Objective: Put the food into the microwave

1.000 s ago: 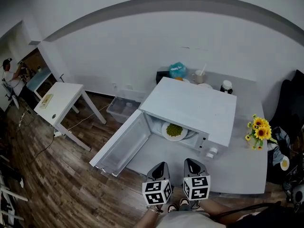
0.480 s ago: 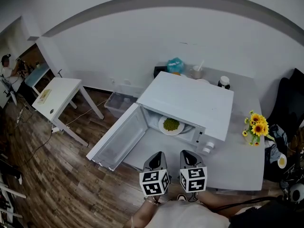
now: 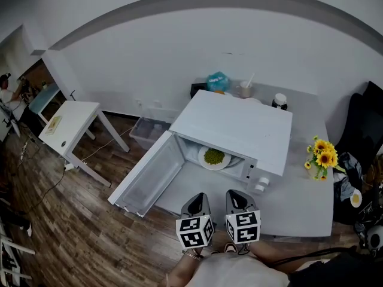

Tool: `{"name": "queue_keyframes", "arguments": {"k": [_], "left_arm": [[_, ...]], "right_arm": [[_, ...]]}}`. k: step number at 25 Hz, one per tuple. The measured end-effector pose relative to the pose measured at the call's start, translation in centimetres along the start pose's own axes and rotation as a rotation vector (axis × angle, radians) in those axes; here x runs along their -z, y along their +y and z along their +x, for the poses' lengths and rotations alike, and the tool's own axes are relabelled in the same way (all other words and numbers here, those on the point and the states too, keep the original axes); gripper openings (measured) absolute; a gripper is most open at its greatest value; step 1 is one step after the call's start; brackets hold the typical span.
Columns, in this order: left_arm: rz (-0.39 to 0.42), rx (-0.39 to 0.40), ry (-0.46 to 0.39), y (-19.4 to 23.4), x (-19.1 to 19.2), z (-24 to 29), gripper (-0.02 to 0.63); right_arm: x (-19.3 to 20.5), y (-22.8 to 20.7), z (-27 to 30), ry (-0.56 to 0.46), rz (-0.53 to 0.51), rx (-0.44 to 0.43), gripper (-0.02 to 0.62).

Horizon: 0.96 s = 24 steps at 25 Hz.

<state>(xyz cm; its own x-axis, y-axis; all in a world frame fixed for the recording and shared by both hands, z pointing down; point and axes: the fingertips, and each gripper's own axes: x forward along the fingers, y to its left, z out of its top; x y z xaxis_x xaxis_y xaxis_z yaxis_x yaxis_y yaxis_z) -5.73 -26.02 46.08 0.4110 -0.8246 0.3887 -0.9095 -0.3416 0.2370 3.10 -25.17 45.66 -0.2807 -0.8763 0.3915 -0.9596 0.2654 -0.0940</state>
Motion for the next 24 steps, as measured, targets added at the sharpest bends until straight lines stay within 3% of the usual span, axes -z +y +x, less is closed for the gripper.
{"name": "queue_keyframes", "arguments": {"k": [24], "left_arm": [[0.005,0.019,0.033,-1.3,2.0,-1.6,0.005]], "right_arm": [[2.4,-0.7,-2.8,0.038,0.025,0.049,0.015]]}}
